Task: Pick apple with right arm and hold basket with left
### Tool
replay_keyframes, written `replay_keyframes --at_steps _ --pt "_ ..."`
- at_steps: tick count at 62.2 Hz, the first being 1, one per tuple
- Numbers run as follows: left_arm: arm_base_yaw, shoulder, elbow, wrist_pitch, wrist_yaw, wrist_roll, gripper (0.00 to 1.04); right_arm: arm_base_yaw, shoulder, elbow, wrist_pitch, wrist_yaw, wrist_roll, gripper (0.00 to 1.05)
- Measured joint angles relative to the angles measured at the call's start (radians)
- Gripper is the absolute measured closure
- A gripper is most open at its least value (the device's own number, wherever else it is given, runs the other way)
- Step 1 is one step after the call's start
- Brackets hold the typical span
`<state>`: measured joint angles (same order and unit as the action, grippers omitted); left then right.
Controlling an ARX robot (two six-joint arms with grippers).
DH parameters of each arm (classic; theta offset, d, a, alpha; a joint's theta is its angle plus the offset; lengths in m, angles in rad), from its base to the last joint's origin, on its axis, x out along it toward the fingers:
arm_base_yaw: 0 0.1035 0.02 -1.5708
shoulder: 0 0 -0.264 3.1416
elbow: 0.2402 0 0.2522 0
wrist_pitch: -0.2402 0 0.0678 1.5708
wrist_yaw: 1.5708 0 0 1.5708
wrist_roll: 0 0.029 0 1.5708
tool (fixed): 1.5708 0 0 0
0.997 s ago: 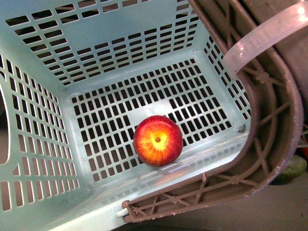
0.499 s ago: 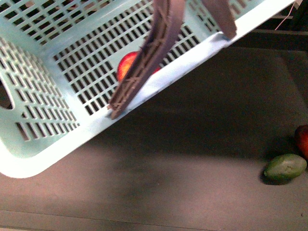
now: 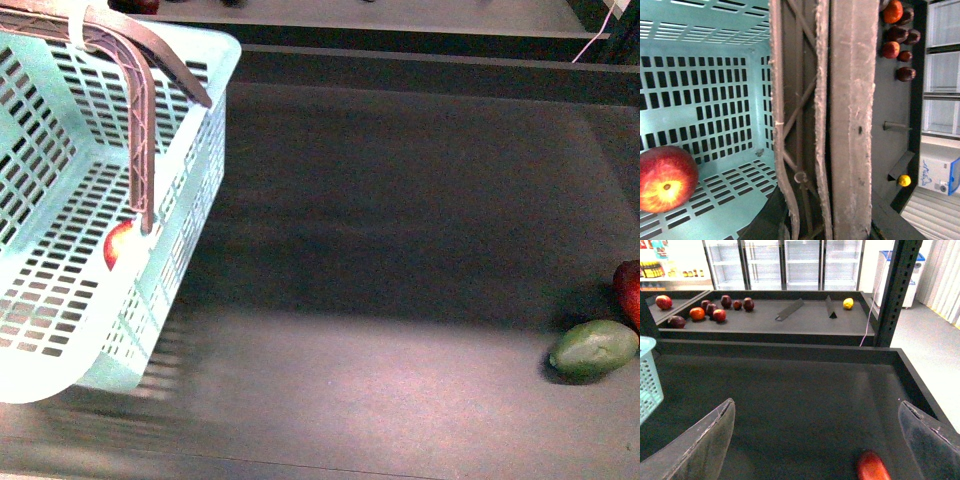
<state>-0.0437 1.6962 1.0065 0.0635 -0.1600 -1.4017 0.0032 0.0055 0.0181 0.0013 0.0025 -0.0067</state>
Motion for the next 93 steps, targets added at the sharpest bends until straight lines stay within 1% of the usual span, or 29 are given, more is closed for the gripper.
replay_keyframes --at_steps 8,19,37,40,42,47,50,56,61,62,63,67,79,93 --pt "-0.001 0.052 0.035 -0.039 -0.014 -0.019 0.87 0.000 0.000 0.000 0.000 0.000 0.000 0.09" --pt "-0.003 0.087 0.050 -0.091 -0.057 -0.051 0.87 0.000 0.000 0.000 0.000 0.000 0.000 0.09" --pt "-0.014 0.101 0.050 -0.110 -0.065 -0.078 0.87 0.000 0.000 0.000 0.000 0.000 0.000 0.09" --pt "-0.014 0.101 0.050 -0.111 -0.063 -0.084 0.79 0.000 0.000 0.000 0.000 0.000 0.000 0.09" --pt "-0.015 0.101 0.050 -0.114 -0.064 -0.086 0.72 0.000 0.000 0.000 0.000 0.000 0.000 0.09" --pt "-0.015 0.101 0.051 -0.152 -0.070 -0.088 0.51 0.000 0.000 0.000 0.000 0.000 0.000 0.09" --pt "-0.015 0.092 0.053 -0.177 -0.068 -0.087 0.40 0.000 0.000 0.000 0.000 0.000 0.000 0.09" --pt "-0.015 0.062 0.053 -0.214 -0.063 -0.087 0.24 0.000 0.000 0.000 0.000 0.000 0.000 0.09" --pt "-0.009 -0.003 0.030 -0.247 -0.053 -0.087 0.08 0.000 0.000 0.000 0.000 0.000 0.000 0.09" --pt "-0.008 -0.012 0.025 -0.250 -0.052 -0.087 0.07 0.000 0.000 0.000 0.000 0.000 0.000 0.09" --pt "-0.006 -0.030 0.015 -0.257 -0.050 -0.086 0.06 0.000 0.000 0.000 0.000 0.000 0.000 0.09" --pt "0.004 -0.098 -0.027 -0.277 -0.048 -0.084 0.08 0.000 0.000 0.000 0.000 0.000 0.000 0.09" --pt "0.021 -0.272 -0.125 -0.326 -0.015 -0.041 0.07 0.000 0.000 0.000 0.000 0.000 0.000 0.09" --pt "0.021 -0.288 -0.126 -0.326 -0.010 -0.027 0.07 0.000 0.000 0.000 0.000 0.000 0.000 0.09"
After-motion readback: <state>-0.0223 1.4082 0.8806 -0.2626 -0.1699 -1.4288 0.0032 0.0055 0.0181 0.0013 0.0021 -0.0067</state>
